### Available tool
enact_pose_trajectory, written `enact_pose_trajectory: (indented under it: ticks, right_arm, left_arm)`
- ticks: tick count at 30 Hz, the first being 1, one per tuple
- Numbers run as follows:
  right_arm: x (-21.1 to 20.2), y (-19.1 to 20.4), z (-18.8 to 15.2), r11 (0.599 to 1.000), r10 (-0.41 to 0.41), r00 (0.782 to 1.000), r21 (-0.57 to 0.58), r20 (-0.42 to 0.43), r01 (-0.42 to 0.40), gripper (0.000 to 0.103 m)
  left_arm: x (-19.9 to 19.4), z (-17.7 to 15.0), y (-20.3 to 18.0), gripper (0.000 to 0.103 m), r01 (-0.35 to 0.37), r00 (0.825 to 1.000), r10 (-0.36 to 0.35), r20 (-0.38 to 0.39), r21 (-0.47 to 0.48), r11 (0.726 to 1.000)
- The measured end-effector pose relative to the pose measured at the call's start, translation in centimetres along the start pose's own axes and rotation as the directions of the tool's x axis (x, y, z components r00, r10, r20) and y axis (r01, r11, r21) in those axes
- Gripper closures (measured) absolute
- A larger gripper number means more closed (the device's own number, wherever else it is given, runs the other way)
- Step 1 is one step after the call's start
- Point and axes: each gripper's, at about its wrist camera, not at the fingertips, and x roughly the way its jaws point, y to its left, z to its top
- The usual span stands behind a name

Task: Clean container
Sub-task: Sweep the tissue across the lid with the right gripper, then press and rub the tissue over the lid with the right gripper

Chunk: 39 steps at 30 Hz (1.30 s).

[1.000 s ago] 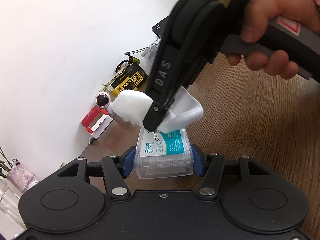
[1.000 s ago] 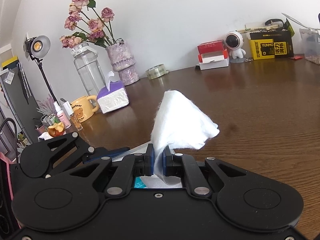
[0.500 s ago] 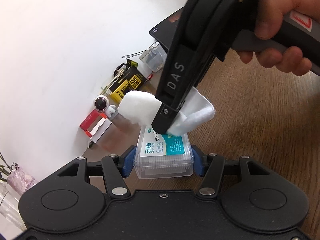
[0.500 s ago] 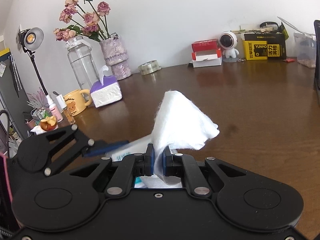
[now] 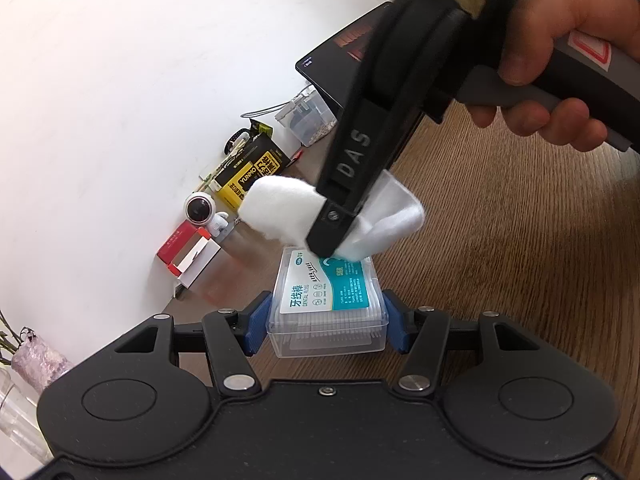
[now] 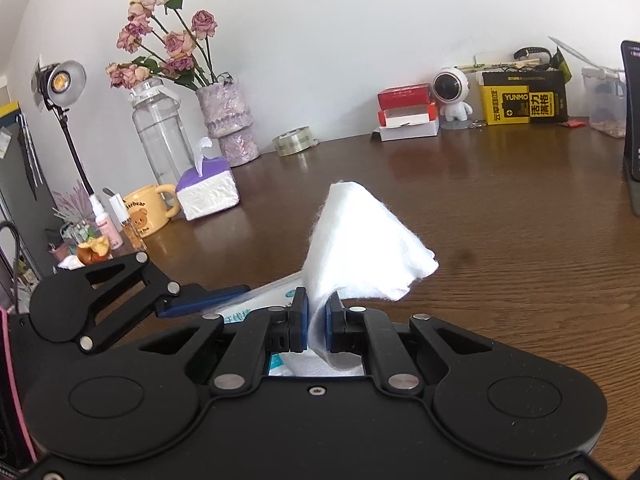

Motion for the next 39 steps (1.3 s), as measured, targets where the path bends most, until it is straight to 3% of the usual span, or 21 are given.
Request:
enact_pose_trajectory:
  ticks: [5, 13, 21, 32, 39]
  right_arm:
    - [-0.4, -0.8, -0.8, 1.0, -0.024, 1.0, 0.008, 0.009, 0.024, 0.095]
    - [-1.1, -1.0, -2.0, 0.997, 0.077, 0.997, 0.032, -0.013, -0.077, 0.095]
    - [-0.8, 0.2, -1.2, 0.978, 0.208, 0.977, -0.001, -0.04, -0.208, 0.095]
    - [0.4, -2.2, 0.3, 0.994, 0.105, 0.994, -0.022, -0.043, -0.106, 0.095]
    - [-0.9, 0.7, -1.5, 0.978, 0.195, 0.98, -0.061, -0.047, -0.198, 0.095]
  left_arm:
    - [0.1, -0.1, 0.1, 0.046, -0.005, 1.0, 0.005, -0.005, -0.003, 1.0]
    - [-0.1, -0.1, 0.2, 0.046, -0.011, 1.0, 0.011, -0.009, -0.004, 1.0]
    - [0.4, -0.4, 0.4, 0.046, -0.01, 1.0, 0.01, -0.013, -0.009, 1.0]
    - [0.8, -0.6, 1.2, 0.046, -0.006, 1.0, 0.006, -0.012, -0.01, 1.0]
    - [0.9, -0.7, 1.3, 0.046, -0.008, 1.0, 0.008, -0.01, -0.008, 1.0]
